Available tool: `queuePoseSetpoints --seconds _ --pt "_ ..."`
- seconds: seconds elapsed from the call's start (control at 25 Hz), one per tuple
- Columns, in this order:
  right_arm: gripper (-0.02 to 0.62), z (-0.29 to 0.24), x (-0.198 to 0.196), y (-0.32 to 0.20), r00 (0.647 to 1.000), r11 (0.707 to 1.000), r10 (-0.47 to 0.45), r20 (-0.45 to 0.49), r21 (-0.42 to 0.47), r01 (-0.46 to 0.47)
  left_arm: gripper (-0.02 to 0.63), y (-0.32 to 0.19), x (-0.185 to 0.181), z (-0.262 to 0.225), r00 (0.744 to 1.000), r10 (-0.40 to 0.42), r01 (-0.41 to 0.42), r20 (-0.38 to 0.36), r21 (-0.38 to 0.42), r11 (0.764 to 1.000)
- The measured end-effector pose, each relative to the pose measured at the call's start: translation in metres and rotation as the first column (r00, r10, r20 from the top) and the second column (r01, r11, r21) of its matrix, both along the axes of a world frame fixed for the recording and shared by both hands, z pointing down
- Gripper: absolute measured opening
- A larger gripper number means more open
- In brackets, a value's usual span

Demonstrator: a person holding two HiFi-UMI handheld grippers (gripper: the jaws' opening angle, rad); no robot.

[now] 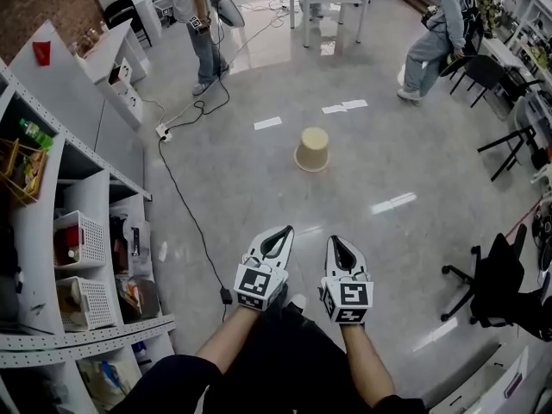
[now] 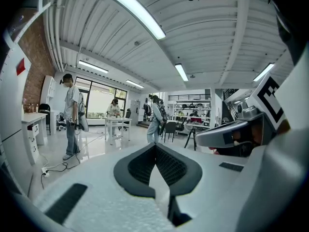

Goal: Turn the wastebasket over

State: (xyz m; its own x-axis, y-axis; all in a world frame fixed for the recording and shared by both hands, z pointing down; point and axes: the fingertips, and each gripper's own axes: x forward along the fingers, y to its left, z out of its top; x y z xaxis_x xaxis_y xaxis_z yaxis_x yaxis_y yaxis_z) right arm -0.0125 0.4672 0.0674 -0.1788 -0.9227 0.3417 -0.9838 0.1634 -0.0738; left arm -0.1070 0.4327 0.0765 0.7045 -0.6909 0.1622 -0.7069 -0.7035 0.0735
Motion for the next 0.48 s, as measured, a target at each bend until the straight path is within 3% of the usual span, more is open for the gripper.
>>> queuePoseSetpoints --seconds 0.48 --pt "0.011 0.0028 0.0012 0.0024 1.000 1.000 0.004 0.005 -0.002 -0.004 0.008 0.0023 0.0003 -0.0001 1.000 0.008 -0.008 0.003 0.005 1.000"
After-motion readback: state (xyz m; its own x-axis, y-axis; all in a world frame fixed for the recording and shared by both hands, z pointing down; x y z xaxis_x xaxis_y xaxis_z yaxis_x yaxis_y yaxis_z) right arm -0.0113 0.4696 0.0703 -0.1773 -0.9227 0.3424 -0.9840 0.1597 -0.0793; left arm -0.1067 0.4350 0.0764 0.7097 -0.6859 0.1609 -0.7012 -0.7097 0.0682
